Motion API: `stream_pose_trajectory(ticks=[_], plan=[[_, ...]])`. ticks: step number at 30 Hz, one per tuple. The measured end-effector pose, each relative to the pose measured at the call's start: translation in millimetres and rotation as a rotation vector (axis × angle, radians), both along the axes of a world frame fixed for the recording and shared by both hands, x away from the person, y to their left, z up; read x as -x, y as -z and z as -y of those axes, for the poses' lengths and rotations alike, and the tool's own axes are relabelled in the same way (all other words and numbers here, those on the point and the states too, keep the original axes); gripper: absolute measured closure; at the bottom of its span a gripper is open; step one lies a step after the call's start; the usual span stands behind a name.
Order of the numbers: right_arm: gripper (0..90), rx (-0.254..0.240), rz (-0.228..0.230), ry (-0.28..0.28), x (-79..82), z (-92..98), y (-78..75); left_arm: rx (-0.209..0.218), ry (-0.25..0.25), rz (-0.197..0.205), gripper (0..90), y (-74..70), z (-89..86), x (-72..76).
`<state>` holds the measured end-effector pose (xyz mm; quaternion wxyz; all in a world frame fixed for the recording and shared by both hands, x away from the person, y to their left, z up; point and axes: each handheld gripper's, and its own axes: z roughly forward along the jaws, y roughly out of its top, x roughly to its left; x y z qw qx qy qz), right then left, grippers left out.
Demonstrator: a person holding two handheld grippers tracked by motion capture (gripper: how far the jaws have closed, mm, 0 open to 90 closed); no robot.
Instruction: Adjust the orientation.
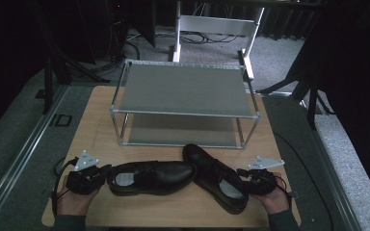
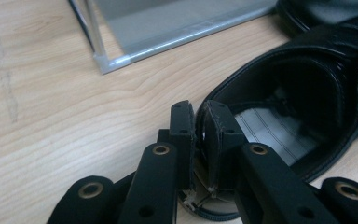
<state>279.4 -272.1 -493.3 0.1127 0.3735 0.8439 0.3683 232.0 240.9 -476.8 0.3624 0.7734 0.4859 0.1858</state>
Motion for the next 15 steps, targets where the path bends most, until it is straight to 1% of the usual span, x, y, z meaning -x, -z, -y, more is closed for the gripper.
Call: stream_pose_trajectory(ticks=[3, 6, 9, 11, 12, 13, 14, 15], plan=[[58.1, 0.008, -0.001, -0.004, 0.2, 0.1, 0.8, -0.017, -0.025, -0.003, 80.7, -2.0, -0.9, 5.2], [62.0, 0.010, -0.004, -0.012, 0.5, -0.5, 1.0, -0.017, -0.049, -0.012, 79.1, -3.6, -3.1, 10.3], [64.4, 0.011, -0.010, -0.018, 0.8, -1.0, 0.8, 0.002, -0.073, -0.018, 77.6, -4.6, -4.6, 14.8], [65.5, 0.013, -0.011, -0.025, 0.5, -1.2, 0.8, 0.016, -0.073, -0.016, 76.4, -5.7, -4.0, 16.8], [66.2, 0.012, -0.013, -0.025, 0.6, -1.4, 0.7, 0.013, -0.074, -0.014, 76.1, -6.5, -3.3, 17.9], [67.0, 0.012, -0.014, -0.027, 0.8, -1.5, 0.7, -0.004, -0.084, -0.029, 76.1, -7.1, -3.3, 19.7], [68.1, 0.013, -0.017, -0.030, 1.0, -1.6, 0.7, -0.001, -0.086, -0.030, 76.1, -7.0, -4.1, 20.6], [68.6, 0.011, -0.019, -0.031, 1.1, -1.7, 0.7, 0.033, -0.078, -0.034, 75.8, -6.6, -6.9, 22.4]])
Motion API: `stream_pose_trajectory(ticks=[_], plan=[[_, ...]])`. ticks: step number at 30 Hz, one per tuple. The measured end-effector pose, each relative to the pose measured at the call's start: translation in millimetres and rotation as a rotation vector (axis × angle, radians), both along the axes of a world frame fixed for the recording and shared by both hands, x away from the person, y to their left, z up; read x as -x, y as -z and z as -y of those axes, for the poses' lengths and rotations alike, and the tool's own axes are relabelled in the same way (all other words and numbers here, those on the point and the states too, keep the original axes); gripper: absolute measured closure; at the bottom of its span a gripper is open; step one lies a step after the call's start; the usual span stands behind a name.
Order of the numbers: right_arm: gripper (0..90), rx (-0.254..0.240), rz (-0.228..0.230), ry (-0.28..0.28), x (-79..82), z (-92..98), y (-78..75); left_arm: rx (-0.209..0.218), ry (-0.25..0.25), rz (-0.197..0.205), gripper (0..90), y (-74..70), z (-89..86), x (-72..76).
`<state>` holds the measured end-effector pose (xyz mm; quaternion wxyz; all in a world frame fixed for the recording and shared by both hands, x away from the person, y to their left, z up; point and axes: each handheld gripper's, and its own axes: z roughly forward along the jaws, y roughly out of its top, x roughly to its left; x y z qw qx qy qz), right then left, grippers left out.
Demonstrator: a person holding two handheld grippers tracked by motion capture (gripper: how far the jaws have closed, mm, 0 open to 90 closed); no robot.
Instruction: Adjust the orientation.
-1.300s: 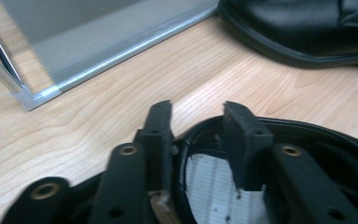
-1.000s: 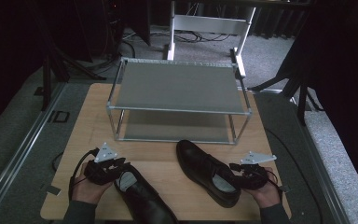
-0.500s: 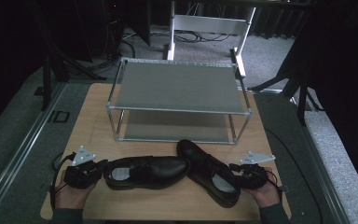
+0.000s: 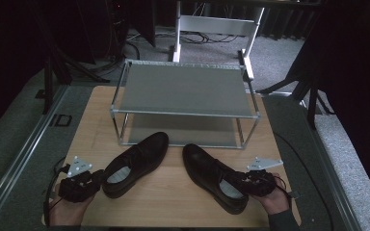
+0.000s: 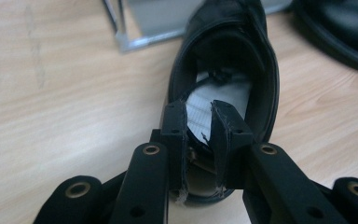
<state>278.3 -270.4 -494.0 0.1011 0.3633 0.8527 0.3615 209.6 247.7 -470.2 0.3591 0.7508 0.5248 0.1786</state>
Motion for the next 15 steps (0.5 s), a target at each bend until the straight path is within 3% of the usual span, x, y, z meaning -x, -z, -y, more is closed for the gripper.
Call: stream_pose_trajectory(ticks=[3, 6, 10, 12, 13, 14, 15], plan=[[69.9, -0.002, -0.007, -0.007, -0.3, -0.1, 0.1, 0.063, 0.004, -0.006, 74.8, 2.3, -6.5, 4.9], [70.6, 0.000, -0.011, -0.008, -0.4, -0.3, 0.0, 0.099, 0.002, -0.009, 74.6, 2.6, -7.2, 8.6], [71.5, 0.001, -0.016, -0.005, -0.4, -0.6, -0.2, 0.130, 0.036, -0.017, 75.0, -1.7, -3.7, 12.4], [71.7, 0.000, -0.017, -0.005, -0.3, -0.6, -0.2, 0.170, 0.039, -0.017, 79.8, -3.9, -5.8, 13.8], [71.6, -0.002, -0.018, -0.004, -0.4, -0.5, -0.1, 0.219, 0.057, -0.021, 90.0, -4.8, -8.9, 13.7], [71.6, -0.004, -0.018, -0.004, -0.4, -0.4, -0.1, 0.211, 0.068, -0.031, 89.5, -5.6, -8.8, 13.0], [71.4, -0.004, -0.019, -0.004, -0.5, -0.3, 0.0, 0.134, 0.056, -0.029, 89.3, -6.3, -5.1, 12.8]])
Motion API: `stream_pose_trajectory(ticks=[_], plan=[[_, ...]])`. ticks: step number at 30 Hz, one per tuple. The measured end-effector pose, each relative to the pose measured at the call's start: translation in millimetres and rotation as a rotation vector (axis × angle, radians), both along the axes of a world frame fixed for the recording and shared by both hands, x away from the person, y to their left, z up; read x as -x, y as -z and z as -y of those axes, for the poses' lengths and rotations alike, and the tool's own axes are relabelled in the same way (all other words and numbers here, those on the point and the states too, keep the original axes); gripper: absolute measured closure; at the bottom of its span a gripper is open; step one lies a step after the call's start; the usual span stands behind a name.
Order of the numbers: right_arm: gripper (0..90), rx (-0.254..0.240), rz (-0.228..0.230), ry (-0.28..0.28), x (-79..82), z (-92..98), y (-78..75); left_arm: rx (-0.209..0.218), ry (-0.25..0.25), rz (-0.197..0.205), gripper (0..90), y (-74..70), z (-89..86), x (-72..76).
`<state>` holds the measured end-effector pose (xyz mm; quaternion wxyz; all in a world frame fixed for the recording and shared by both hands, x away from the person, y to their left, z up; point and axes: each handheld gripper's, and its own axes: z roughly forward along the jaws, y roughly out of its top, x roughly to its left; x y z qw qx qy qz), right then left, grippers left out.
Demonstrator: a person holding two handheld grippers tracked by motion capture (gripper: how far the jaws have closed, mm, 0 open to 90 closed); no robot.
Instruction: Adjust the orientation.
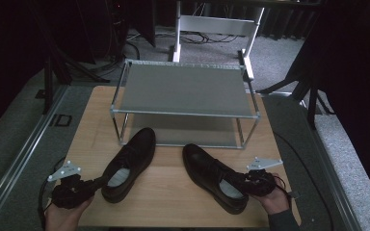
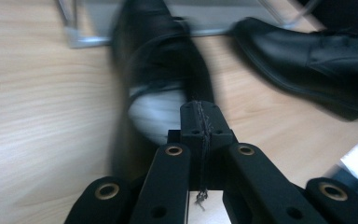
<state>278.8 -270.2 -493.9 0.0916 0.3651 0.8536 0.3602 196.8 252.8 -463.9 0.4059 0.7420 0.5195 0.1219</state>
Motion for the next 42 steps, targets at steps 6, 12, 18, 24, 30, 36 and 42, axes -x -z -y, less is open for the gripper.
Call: stream_pose_trajectory(ticks=[6, 12, 18, 24, 30, 36, 42], plan=[[70.7, -0.003, -0.001, 0.001, -0.1, 0.2, 0.2, -0.159, 0.028, 0.071, 70.1, -6.2, 16.8, -8.8], [67.8, -0.010, 0.004, 0.001, -0.3, 0.8, 0.7, -0.224, 0.041, 0.080, 61.7, -0.9, 15.3, -42.8], [74.7, -0.046, -0.043, -0.001, -3.6, 4.1, 2.7, -0.197, 0.023, -0.051, 84.5, 20.3, 9.7, -70.8], [84.1, -0.028, -0.057, 0.012, -1.7, 1.2, 0.2, -0.016, -0.006, -0.131, 85.0, 19.5, 14.3, -66.2], [83.8, -0.047, -0.080, -0.032, 6.3, -4.0, 0.0, 0.098, 0.004, -0.181, 84.4, 23.6, 45.0, -55.7], [82.8, -0.037, -0.071, -0.053, 9.0, -10.6, -1.7, 0.097, -0.021, -0.086, 85.0, 12.0, 76.6, -53.0], [80.9, -0.043, -0.078, -0.085, 13.9, -11.5, -1.8, 0.061, -0.048, -0.005, 85.2, -7.2, 95.0, -57.6]])
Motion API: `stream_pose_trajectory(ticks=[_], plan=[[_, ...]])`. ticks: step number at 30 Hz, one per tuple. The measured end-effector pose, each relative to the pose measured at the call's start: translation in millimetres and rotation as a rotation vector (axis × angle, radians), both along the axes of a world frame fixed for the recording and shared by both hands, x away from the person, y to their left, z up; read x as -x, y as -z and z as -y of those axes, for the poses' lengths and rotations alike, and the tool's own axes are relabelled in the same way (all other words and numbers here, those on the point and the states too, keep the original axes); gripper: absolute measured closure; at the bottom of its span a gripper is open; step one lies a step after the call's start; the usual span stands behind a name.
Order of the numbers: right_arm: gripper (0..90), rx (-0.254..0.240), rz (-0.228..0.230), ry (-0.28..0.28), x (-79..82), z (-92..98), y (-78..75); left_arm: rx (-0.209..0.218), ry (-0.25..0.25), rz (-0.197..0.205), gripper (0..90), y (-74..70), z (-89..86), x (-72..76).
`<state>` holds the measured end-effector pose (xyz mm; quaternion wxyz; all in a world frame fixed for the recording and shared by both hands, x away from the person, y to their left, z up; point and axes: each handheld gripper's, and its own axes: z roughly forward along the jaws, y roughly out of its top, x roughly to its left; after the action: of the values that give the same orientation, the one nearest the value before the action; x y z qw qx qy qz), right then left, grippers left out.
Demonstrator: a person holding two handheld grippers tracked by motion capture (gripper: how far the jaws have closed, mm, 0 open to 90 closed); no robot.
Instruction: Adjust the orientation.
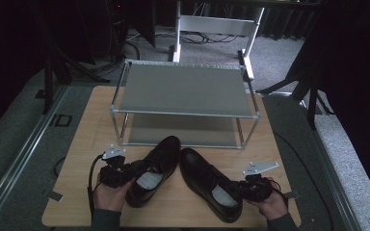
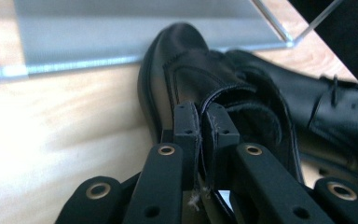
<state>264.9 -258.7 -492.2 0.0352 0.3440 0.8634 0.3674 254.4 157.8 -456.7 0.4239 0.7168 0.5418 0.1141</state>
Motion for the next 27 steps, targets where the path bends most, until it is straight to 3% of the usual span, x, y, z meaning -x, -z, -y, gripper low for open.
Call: stream_pose_trajectory(ticks=[7, 9, 12, 16, 18, 21, 22, 27], plan=[[80.4, 0.000, 0.001, -0.040, 4.8, -12.7, -0.3, -0.048, -0.033, 0.054, 84.8, -22.3, 9.2, -9.1], [80.6, 0.001, 0.002, -0.045, 4.3, -17.1, 0.4, -0.032, -0.046, 0.079, 85.0, -30.5, 5.9, -11.2], [80.7, -0.002, 0.011, -0.036, 2.4, -19.1, -0.3, 0.034, -0.035, 0.106, 85.6, -44.8, 2.3, -17.2], [80.0, 0.016, 0.014, -0.021, 1.6, -20.4, -0.5, 0.036, 0.011, 0.125, 85.6, -57.3, 20.5, -27.8], [76.1, 0.025, 0.014, -0.009, 1.2, -19.4, 0.8, 0.030, 0.039, 0.123, 85.5, -58.7, 34.4, -36.3], [61.8, -0.020, 0.028, 0.007, 0.8, -12.4, -3.0, 0.061, 0.074, 0.098, 85.6, -55.4, 53.9, -50.7], [61.8, -0.020, 0.028, 0.007, 0.8, -12.4, -3.0, 0.074, 0.084, 0.089, 85.6, -53.3, 59.8, -55.6], [53.8, -0.064, 0.094, 0.070, 1.1, 0.6, -24.6, 0.131, 0.120, 0.036, 85.5, -43.8, 89.4, -72.4]])
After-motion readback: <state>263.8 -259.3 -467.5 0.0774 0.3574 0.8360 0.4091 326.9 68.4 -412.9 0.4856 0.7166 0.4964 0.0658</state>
